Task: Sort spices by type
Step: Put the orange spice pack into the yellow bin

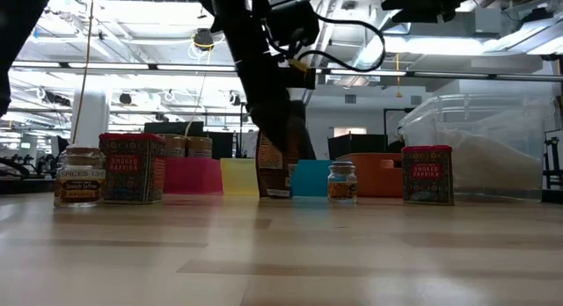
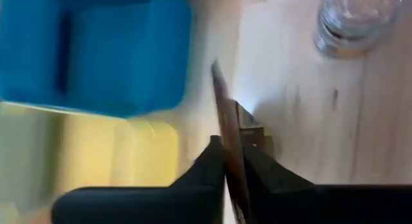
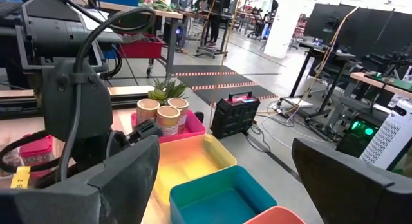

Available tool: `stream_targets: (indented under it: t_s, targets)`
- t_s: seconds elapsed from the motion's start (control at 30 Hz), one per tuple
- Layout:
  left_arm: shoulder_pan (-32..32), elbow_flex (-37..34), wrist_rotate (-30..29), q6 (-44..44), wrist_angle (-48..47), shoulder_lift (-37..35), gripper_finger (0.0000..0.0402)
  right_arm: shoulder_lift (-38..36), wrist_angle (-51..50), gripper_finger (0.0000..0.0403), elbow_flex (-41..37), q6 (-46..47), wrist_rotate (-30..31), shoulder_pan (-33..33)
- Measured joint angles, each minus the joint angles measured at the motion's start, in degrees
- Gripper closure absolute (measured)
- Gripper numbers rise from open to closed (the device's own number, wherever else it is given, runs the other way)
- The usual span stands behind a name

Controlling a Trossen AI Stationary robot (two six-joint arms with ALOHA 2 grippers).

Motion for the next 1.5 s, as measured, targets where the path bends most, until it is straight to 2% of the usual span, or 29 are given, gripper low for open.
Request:
stream_targets:
  t_s: [0.2,0.33,0.5,0.63,0.83,1.03,1.23,1.5]
  targets:
    - [0.0,1.5,2.5,-1.0,-4.7,-1.1,0.04,0.0,0.0,0.0019,0.0,0.0,0.0,0.0]
    - [0.7,2.9,2.6,0.4,-4.8,-5.4,0.0401,0.0,0.0,0.0019,0.0,0.0,0.0,0.0]
    - [4.6,3.2,2.5,2.2,-4.1,-10.7,0.0401,0.0,0.0,0.0019,0.0,0.0,0.0,0.0]
    - [9.6,3.2,2.5,2.4,-3.9,-12.2,0.0401,0.0,0.0,0.0019,0.0,0.0,0.0,0.0]
    - [17.3,3.2,4.5,4.8,-3.3,-9.3,0.0401,0.0,0.0,0.0019,0.0,0.4,0.0,0.1]
    - [22.8,3.2,10.3,5.2,-1.1,-4.8,0.0401,0.0,0.0,0.0019,0.0,0.1,0.0,0.0]
    - [24.1,3.2,12.1,5.1,-1.2,-0.6,0.0401,0.0,0.0,0.0019,0.0,0.0,0.0,0.0]
    - [22.8,3.2,12.8,4.5,-1.1,0.2,0.0398,0.0,0.0,0.0019,0.0,0.0,0.0,0.0]
